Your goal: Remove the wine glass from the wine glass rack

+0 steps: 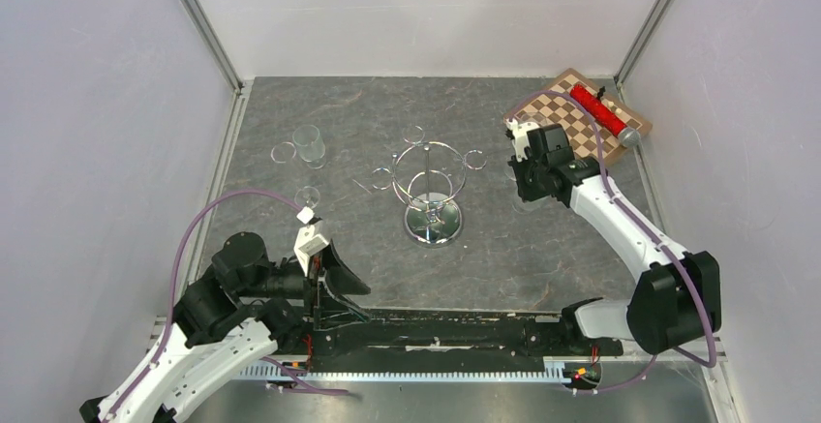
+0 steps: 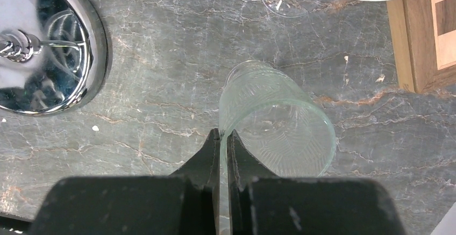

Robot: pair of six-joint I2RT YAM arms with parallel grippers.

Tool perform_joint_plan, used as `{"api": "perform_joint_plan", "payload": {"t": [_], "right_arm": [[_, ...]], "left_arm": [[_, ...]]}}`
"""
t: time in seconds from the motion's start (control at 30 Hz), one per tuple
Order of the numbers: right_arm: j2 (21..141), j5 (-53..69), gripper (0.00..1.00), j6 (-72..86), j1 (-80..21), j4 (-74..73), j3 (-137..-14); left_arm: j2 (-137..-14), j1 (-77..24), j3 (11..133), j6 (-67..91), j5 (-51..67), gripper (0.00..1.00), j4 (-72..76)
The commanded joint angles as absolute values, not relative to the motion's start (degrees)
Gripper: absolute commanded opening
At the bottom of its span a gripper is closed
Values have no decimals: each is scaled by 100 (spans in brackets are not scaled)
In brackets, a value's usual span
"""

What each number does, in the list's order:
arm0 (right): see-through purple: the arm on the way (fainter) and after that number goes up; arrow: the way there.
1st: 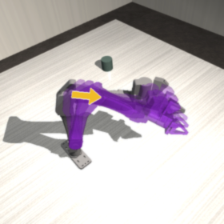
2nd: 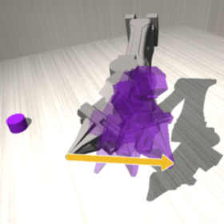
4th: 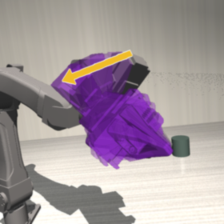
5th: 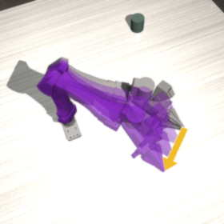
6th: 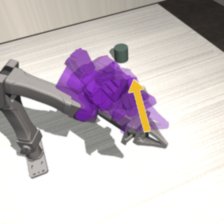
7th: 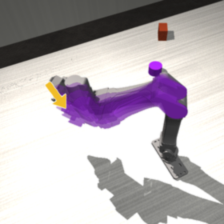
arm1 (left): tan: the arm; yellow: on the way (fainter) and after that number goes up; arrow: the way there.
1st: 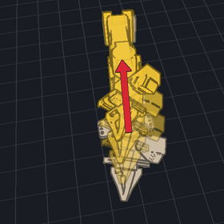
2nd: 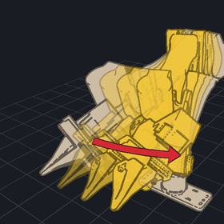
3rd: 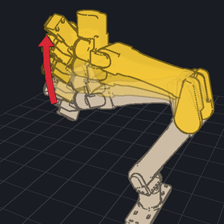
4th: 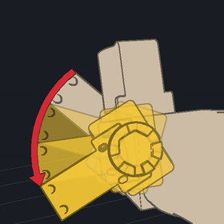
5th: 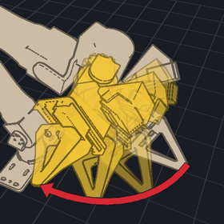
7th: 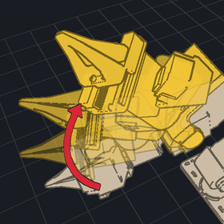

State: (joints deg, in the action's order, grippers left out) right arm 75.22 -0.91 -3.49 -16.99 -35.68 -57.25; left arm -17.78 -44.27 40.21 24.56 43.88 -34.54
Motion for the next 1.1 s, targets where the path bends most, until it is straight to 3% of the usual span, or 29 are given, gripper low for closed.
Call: {"api": "perform_joint_plan", "payload": {"t": [0.0,0.53,0.73,1.07], "right_arm": [[7615,-153,0,-561,-1661,-3484,-6134],[8015,-17,1,-652,-1608,-3656,-6214],[8000,-18,24,-591,-1600,-3746,-6463],[7787,-129,46,-483,-1600,-4066,-7349]], "left_arm": [[-1795,-4421,4017,2549,4455,71,-3252],[-1855,-4421,4017,2548,4461,71,-3270],[-1872,-4418,4017,2548,4460,71,-3270],[-2062,-4421,4022,2548,4482,71,-3261]]}}
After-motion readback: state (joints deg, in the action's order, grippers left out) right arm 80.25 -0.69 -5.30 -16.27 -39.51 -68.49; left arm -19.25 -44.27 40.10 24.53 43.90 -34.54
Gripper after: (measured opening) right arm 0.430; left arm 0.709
